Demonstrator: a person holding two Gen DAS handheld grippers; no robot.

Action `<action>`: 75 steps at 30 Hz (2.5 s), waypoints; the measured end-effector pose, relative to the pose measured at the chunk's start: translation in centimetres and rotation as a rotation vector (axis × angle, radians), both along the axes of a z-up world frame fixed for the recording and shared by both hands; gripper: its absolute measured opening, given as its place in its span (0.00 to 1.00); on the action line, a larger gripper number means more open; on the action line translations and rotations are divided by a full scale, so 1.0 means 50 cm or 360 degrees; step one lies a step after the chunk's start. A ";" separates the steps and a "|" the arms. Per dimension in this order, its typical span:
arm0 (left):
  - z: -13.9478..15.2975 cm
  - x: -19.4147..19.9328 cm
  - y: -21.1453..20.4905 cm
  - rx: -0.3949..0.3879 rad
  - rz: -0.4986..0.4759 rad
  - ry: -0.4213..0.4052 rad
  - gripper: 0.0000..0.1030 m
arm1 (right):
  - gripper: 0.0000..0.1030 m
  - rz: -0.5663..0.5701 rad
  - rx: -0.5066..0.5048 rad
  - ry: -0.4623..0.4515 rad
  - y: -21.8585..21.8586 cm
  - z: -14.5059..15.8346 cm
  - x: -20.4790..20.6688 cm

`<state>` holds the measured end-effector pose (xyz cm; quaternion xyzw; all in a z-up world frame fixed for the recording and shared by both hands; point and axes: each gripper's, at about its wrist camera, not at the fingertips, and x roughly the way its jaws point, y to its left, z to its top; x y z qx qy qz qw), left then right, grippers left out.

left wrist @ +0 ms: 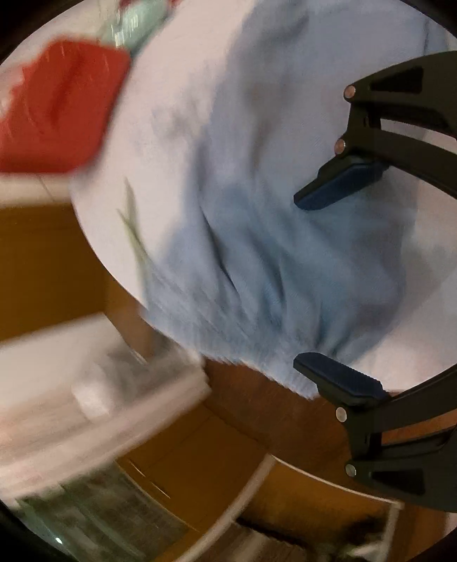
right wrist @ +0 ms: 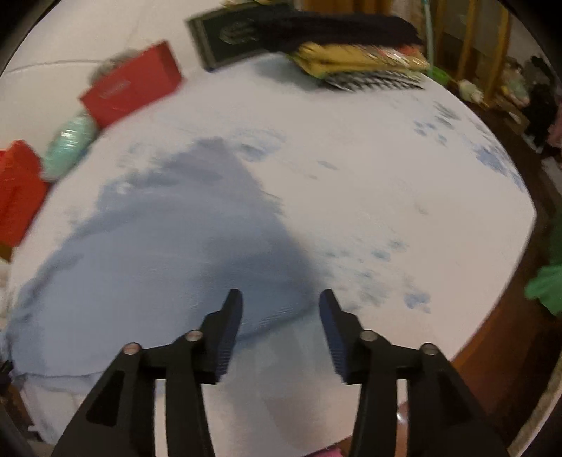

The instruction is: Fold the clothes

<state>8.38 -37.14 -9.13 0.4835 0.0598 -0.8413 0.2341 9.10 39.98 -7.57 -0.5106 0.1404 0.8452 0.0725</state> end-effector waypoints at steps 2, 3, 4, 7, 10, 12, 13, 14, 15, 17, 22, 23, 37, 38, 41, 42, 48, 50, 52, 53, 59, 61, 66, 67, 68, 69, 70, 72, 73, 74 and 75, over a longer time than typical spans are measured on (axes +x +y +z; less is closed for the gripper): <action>0.029 -0.007 0.045 0.0007 -0.0120 0.0047 0.82 | 0.59 0.0055 -0.0073 0.0025 -0.015 0.009 -0.010; 0.037 -0.011 0.072 0.0037 -0.0169 0.0062 0.82 | 0.62 0.0084 -0.0103 0.0026 -0.023 0.010 -0.016; 0.038 -0.014 0.100 0.0099 -0.0220 0.0063 0.82 | 0.62 0.0118 -0.0102 0.0006 -0.033 0.009 -0.024; 0.018 -0.014 0.206 0.0237 -0.0348 -0.0003 0.82 | 0.62 0.0248 -0.0047 -0.0059 -0.067 0.006 -0.053; -0.010 0.003 0.327 0.0239 -0.0453 -0.0095 0.82 | 0.49 0.0457 0.0050 -0.0099 -0.090 -0.001 -0.089; -0.019 0.012 0.392 0.0266 -0.0452 -0.0110 0.80 | 0.30 0.0588 0.0083 -0.0107 -0.098 -0.006 -0.118; -0.023 0.017 0.429 0.0292 -0.0445 -0.0117 0.77 | 0.25 0.0664 0.0096 -0.0110 -0.100 -0.010 -0.133; -0.025 0.019 0.460 0.0321 -0.0428 -0.0121 0.77 | 0.16 0.0743 0.0109 -0.0113 -0.102 -0.014 -0.149; -0.026 0.023 0.496 0.0349 -0.0407 -0.0120 0.77 | 0.13 0.0834 0.0123 -0.0114 -0.103 -0.018 -0.166; -0.022 0.034 0.570 0.0361 -0.0352 -0.0090 0.77 | 0.13 0.1050 0.0114 -0.0086 -0.092 -0.023 -0.198; -0.032 0.050 0.764 0.0382 -0.0193 -0.0128 0.77 | 0.13 0.1467 0.0042 -0.0061 -0.056 -0.034 -0.273; -0.035 0.048 0.793 0.0377 -0.0189 -0.0151 0.77 | 0.13 0.1534 0.0028 -0.0070 -0.048 -0.037 -0.286; -0.085 0.042 1.027 0.0289 0.0027 -0.0092 0.84 | 0.13 0.1928 0.0089 -0.0052 -0.042 -0.077 -0.363; -0.084 0.040 1.032 0.0273 0.0067 -0.0078 0.88 | 0.13 0.1958 0.0072 -0.0048 -0.041 -0.081 -0.367; -0.082 0.041 1.057 0.0240 0.0295 -0.0044 0.95 | 0.14 0.2105 0.0011 -0.0042 -0.041 -0.086 -0.382; -0.080 0.043 1.062 0.0245 0.0377 -0.0047 0.95 | 0.15 0.2171 -0.0024 -0.0045 -0.039 -0.087 -0.390; -0.039 0.077 1.193 0.0398 0.0845 0.0008 0.57 | 0.11 0.2451 -0.0165 -0.0044 -0.016 -0.088 -0.436; -0.025 0.100 1.264 0.0513 0.0951 0.0055 0.60 | 0.11 0.2542 -0.0186 0.0010 -0.007 -0.071 -0.443; -0.017 0.104 1.336 0.0529 0.0958 0.0038 0.62 | 0.11 0.2631 -0.0231 0.0048 0.002 -0.051 -0.452; -0.016 0.100 1.365 0.0525 0.0945 0.0024 0.64 | 0.12 0.2674 -0.0219 0.0087 0.003 -0.041 -0.455; -0.027 0.102 1.479 0.0565 0.1026 -0.0097 0.74 | 0.37 0.2947 -0.0041 0.0146 -0.010 -0.032 -0.472; -0.033 0.107 1.498 0.0563 0.1073 -0.0138 0.74 | 0.37 0.3001 0.0051 0.0152 -0.014 -0.048 -0.473; -0.026 0.116 1.539 0.0580 0.1138 -0.0135 0.76 | 0.41 0.3047 0.0115 0.0140 -0.010 -0.071 -0.478; -0.024 0.118 1.547 0.0592 0.1151 -0.0123 0.78 | 0.41 0.3059 0.0131 0.0133 -0.011 -0.076 -0.477; -0.024 0.115 1.554 0.0584 0.1158 -0.0125 0.82 | 0.42 0.3073 0.0130 0.0134 -0.009 -0.077 -0.475; -0.024 0.113 1.561 0.0575 0.1166 -0.0128 0.83 | 0.45 0.3089 0.0107 0.0121 -0.009 -0.080 -0.475; -0.024 0.110 1.567 0.0567 0.1174 -0.0131 0.86 | 0.49 0.3108 0.0080 0.0089 -0.011 -0.085 -0.475; -0.022 0.108 1.580 0.0556 0.1196 -0.0132 0.88 | 0.62 0.3160 0.0067 0.0120 -0.010 -0.090 -0.466; -0.020 0.109 1.585 0.0567 0.1212 -0.0132 0.88 | 0.63 0.3185 0.0063 0.0139 -0.009 -0.092 -0.461; -0.018 0.109 1.591 0.0563 0.1213 -0.0136 0.88 | 0.65 0.3200 0.0072 0.0177 -0.006 -0.095 -0.458; -0.016 0.110 1.597 0.0559 0.1215 -0.0139 0.88 | 0.64 0.3215 0.0081 0.0214 -0.002 -0.097 -0.454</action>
